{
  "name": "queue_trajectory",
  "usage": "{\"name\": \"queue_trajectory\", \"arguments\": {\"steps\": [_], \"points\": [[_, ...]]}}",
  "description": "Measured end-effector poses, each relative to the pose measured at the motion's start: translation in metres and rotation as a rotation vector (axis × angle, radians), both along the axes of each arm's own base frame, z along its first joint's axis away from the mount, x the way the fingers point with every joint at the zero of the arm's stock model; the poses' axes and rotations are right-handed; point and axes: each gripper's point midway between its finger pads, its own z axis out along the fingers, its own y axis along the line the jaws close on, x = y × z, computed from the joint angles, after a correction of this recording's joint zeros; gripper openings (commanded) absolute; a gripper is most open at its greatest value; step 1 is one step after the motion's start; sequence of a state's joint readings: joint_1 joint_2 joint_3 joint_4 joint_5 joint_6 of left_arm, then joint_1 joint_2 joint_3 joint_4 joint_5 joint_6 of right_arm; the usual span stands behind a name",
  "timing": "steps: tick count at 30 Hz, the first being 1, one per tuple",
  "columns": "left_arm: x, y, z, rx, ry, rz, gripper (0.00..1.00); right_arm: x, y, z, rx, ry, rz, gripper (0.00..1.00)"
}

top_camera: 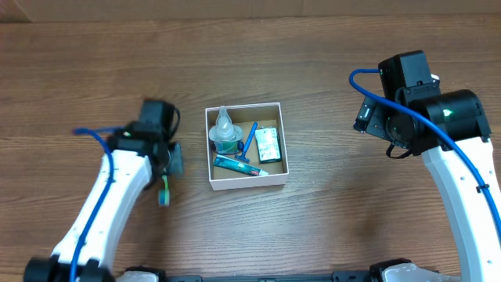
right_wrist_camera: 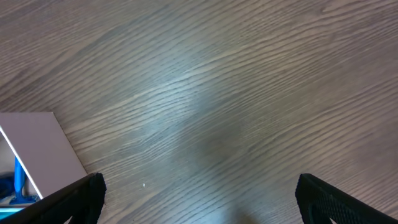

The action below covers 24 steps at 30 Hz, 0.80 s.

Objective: Pack container
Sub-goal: 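Carry the toothbrush into the box and release it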

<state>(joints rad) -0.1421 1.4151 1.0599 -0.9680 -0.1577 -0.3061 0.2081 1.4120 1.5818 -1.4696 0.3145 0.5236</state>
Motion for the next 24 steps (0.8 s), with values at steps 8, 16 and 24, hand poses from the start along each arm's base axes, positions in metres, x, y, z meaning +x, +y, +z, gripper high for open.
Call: {"name": "queue_trajectory", "arguments": {"steps": [8,16,24], "points": [[0.016,-0.070,0.132,-0.325,-0.368,-0.185,0.04,0.000,0.000,0.000,0.001,0.001,0.000,1.00],[-0.002,-0.162,0.143,-0.398,-0.400,-0.519,0.05,0.000,0.000,0.000,0.000,0.000,0.001,1.00],[0.024,-0.205,0.075,-0.286,-0.278,-0.588,0.09,0.000,0.000,0.000,0.000,0.001,0.001,1.00]]}}
